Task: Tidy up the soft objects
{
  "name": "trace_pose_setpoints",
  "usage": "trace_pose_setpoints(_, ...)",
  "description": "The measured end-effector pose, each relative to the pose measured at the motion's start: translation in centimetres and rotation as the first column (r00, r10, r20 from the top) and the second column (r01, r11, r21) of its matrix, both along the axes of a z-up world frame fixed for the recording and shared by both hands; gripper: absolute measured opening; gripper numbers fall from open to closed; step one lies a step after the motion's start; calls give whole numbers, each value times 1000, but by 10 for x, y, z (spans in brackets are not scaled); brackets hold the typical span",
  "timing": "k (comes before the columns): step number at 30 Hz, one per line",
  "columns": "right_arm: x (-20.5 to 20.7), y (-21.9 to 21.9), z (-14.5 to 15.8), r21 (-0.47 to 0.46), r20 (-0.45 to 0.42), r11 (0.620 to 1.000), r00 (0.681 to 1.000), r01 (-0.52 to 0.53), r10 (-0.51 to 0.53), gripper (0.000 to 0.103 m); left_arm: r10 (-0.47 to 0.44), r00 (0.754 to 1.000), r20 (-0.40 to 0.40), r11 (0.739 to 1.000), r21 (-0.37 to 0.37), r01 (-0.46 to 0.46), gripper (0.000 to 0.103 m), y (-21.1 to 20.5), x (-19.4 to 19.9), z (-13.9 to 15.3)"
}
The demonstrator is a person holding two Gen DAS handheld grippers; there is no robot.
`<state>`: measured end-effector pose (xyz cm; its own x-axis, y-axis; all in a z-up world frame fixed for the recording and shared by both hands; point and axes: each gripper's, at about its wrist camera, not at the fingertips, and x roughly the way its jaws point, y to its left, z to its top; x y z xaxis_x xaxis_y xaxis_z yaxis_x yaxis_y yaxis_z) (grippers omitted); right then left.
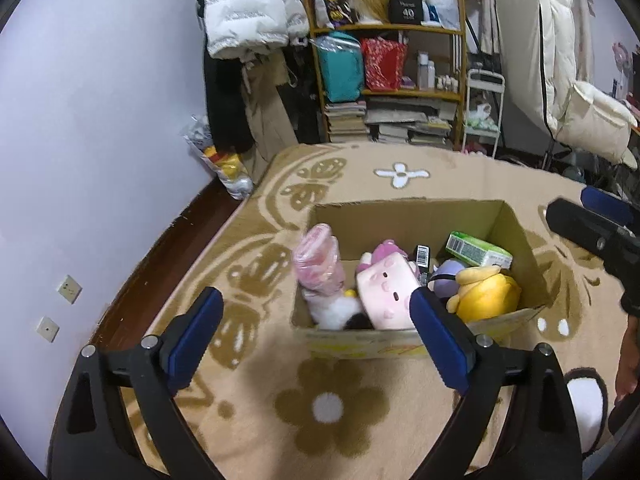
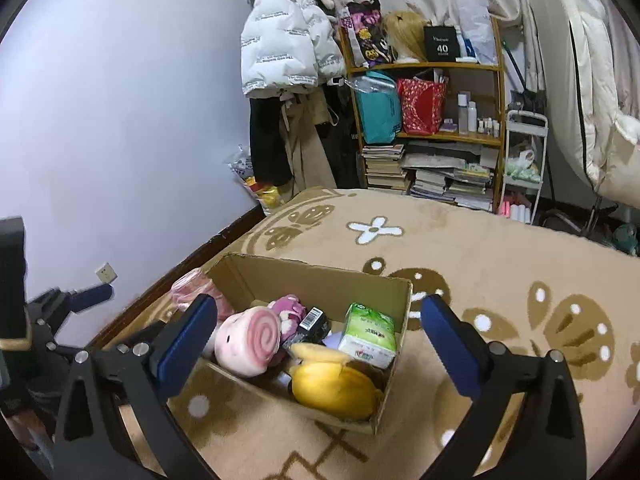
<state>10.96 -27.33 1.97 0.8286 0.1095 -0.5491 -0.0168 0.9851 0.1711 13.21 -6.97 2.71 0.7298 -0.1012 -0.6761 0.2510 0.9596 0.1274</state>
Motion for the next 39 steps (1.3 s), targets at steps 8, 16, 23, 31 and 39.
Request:
trace_pose_setpoints(8, -49, 11, 21, -13, 27, 1000, 1000, 2, -1, 103, 20, 999, 47, 999, -31, -18, 101, 25, -47, 32)
trace_pose_setpoints(16, -95, 20, 31, -38, 46, 999, 999, 0, 2, 103, 45, 993, 110, 998, -38, -41, 101, 45, -86, 46)
trace_pose_setpoints(23, -122, 15, 28, -56, 37, 998, 999, 24, -22, 103, 35, 992, 124, 999, -46, -29, 101, 64, -115, 44)
trace_pose_setpoints(31, -146, -1, 26, -40, 116, 998, 992, 54, -49, 103, 16, 990, 138, 998, -57, -9, 101, 66, -141, 28)
trace_pose_setpoints(39, -152, 0, 17, -57, 115, 997, 992, 51, -44, 103, 25, 985, 170, 999, -45, -18, 101, 67, -144, 16)
